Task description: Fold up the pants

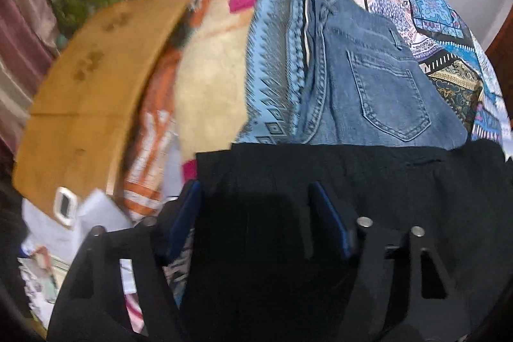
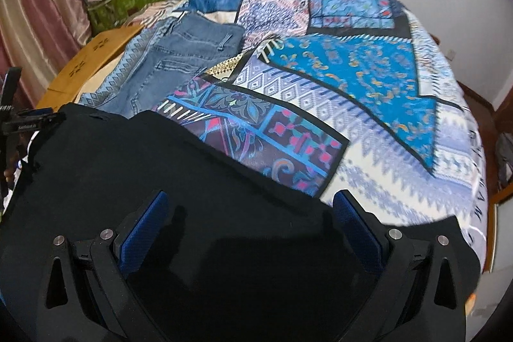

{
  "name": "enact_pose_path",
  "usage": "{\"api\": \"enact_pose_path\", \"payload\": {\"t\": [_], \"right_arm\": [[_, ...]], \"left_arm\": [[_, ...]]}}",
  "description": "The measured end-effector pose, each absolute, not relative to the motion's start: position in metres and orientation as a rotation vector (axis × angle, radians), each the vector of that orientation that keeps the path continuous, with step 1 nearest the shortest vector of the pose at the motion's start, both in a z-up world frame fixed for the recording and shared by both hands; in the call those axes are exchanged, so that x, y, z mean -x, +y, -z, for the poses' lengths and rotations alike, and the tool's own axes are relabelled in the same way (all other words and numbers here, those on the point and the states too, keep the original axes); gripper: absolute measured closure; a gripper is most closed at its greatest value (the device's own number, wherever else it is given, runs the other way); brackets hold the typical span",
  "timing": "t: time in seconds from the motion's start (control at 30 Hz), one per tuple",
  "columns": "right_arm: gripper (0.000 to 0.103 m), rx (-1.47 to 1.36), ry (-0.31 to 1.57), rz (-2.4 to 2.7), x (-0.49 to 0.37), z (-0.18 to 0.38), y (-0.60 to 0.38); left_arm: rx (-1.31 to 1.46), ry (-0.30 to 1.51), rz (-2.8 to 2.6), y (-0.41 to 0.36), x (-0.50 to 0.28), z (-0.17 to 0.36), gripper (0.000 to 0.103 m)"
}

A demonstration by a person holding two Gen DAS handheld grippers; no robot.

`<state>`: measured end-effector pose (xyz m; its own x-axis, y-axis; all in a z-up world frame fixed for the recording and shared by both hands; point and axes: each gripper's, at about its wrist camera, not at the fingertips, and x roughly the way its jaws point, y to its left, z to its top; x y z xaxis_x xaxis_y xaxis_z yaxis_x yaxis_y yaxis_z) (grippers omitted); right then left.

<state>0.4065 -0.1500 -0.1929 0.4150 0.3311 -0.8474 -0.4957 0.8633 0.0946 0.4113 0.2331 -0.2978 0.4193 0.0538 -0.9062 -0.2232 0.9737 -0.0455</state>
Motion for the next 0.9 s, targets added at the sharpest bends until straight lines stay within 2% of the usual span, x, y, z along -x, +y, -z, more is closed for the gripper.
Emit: {"api": "enact_pose_path", "payload": {"t": [0.13,0.2,0.23,0.33,0.4,0.43,0.5,0.57,0.7,0.9], "right_arm": [[0.010,0.194,1.048,-0.552,-0.420,0.201,-0.144],[0.024,0.188,1.071,-0.582,-0.424,0.207,-0.142],[0.027,0.189,1.080,-0.588,-0.425,0.210,-0.140],[0.036,0.207,1.050,-0.590,-0.420,0.212,-0.135],[0.058,0.207,1.037,-0.595,-0.416,0.210,-0.135],[0.065,0.204,1.036,-0.602,-0.414,0.209,-0.136],[0.085,0.219,1.029,-0.595,-0.410,0.208,-0.133],[0.093,0.245,1.026,-0.588,-0.407,0.208,-0.130],[0.098,0.270,1.018,-0.571,-0.406,0.205,-0.128],[0.100,0.241,0.968,-0.554,-0.401,0.179,-0.135]], "left_arm": [[0.256,1.179,-0.146,0.241,-0.425,0.313,0.045],[0.258,1.187,-0.155,0.241,-0.427,0.318,0.050],[0.254,1.184,-0.158,0.241,-0.426,0.318,0.052],[0.246,1.146,-0.176,0.240,-0.420,0.312,0.066],[0.269,1.131,-0.177,0.242,-0.415,0.309,0.074],[0.286,1.122,-0.176,0.244,-0.412,0.306,0.076],[0.288,1.115,-0.177,0.244,-0.408,0.302,0.082],[0.265,1.111,-0.183,0.240,-0.405,0.297,0.085],[0.221,1.071,-0.194,0.235,-0.397,0.276,0.088],[0.159,1.015,-0.187,0.227,-0.398,0.230,0.090]]}}
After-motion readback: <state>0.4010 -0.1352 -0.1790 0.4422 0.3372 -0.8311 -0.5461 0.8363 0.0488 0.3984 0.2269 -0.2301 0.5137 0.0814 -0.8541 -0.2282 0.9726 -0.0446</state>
